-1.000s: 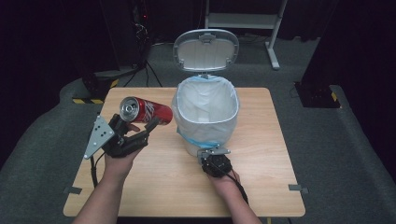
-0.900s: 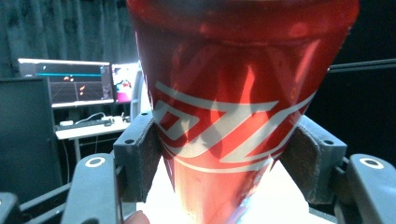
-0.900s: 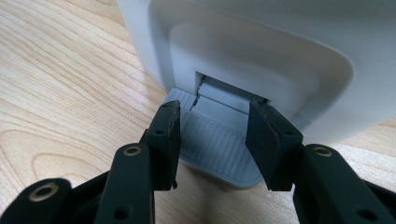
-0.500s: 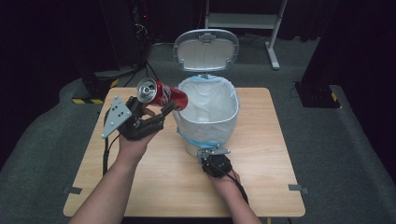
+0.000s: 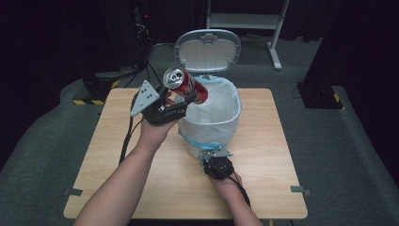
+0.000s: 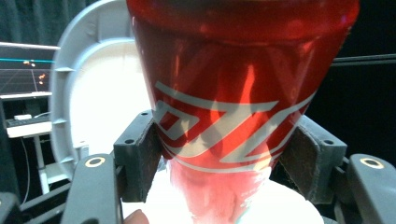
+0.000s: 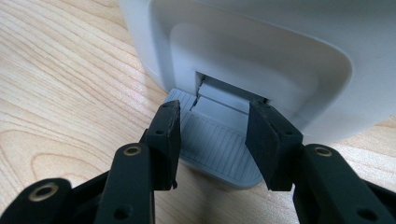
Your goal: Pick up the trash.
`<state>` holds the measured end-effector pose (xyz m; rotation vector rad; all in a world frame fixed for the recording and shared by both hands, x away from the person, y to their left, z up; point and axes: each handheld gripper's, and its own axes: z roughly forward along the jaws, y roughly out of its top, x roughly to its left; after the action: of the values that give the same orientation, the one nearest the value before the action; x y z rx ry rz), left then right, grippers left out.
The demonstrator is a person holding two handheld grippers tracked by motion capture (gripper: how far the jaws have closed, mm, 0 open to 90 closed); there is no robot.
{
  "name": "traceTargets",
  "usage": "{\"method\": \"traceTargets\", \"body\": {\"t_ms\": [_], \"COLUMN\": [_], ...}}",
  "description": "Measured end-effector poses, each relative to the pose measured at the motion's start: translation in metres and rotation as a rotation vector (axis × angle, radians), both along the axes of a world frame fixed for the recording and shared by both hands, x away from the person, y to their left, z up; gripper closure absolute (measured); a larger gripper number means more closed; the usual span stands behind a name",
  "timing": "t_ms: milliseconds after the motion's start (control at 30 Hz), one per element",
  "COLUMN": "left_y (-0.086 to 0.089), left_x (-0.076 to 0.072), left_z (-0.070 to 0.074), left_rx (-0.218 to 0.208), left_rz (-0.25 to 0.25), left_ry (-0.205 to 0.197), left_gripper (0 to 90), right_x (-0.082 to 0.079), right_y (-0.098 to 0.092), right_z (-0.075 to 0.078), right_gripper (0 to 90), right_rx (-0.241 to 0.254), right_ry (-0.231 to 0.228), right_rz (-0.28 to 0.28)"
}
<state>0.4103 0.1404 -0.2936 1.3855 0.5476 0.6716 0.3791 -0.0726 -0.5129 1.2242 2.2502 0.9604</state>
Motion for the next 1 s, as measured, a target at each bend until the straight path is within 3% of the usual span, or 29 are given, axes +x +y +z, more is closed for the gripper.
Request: {"method": "traceTargets", "body": {"t_ms": [367, 667, 867, 933, 1000], "left_y": [-0.023, -0.027, -0.031, -0.034, -0.034], "left_x": [0.024, 0.039, 0.042, 0.044, 0.044], "left_z": [0.001, 0.0, 0.0, 0.002, 0.003], "left_rx": [0.008, 0.038, 0.054, 0.072, 0.075], "left_rz": [-0.024, -0.006, 0.007, 0.027, 0.023], "left_ry": [0.059, 0.101, 0.103, 0.121, 0.122], "left_gripper": [33.8, 33.7, 33.0, 21.4, 16.8], "right_x": [0.0, 0.001, 0.001, 0.001, 0.001], "right_y": [0.0, 0.0, 0.0, 0.0, -0.001], "right_z": [0.0, 0.0, 0.0, 0.0, 0.0], "right_gripper": [55.0, 55.0, 55.1, 55.1, 55.1], "right_rx": [0.001, 0.001, 0.0, 0.0, 0.0], "right_ry": [-0.003, 0.0, -0.001, -0.002, -0.002], "right_rz": [0.002, 0.01, 0.008, 0.01, 0.01]}}
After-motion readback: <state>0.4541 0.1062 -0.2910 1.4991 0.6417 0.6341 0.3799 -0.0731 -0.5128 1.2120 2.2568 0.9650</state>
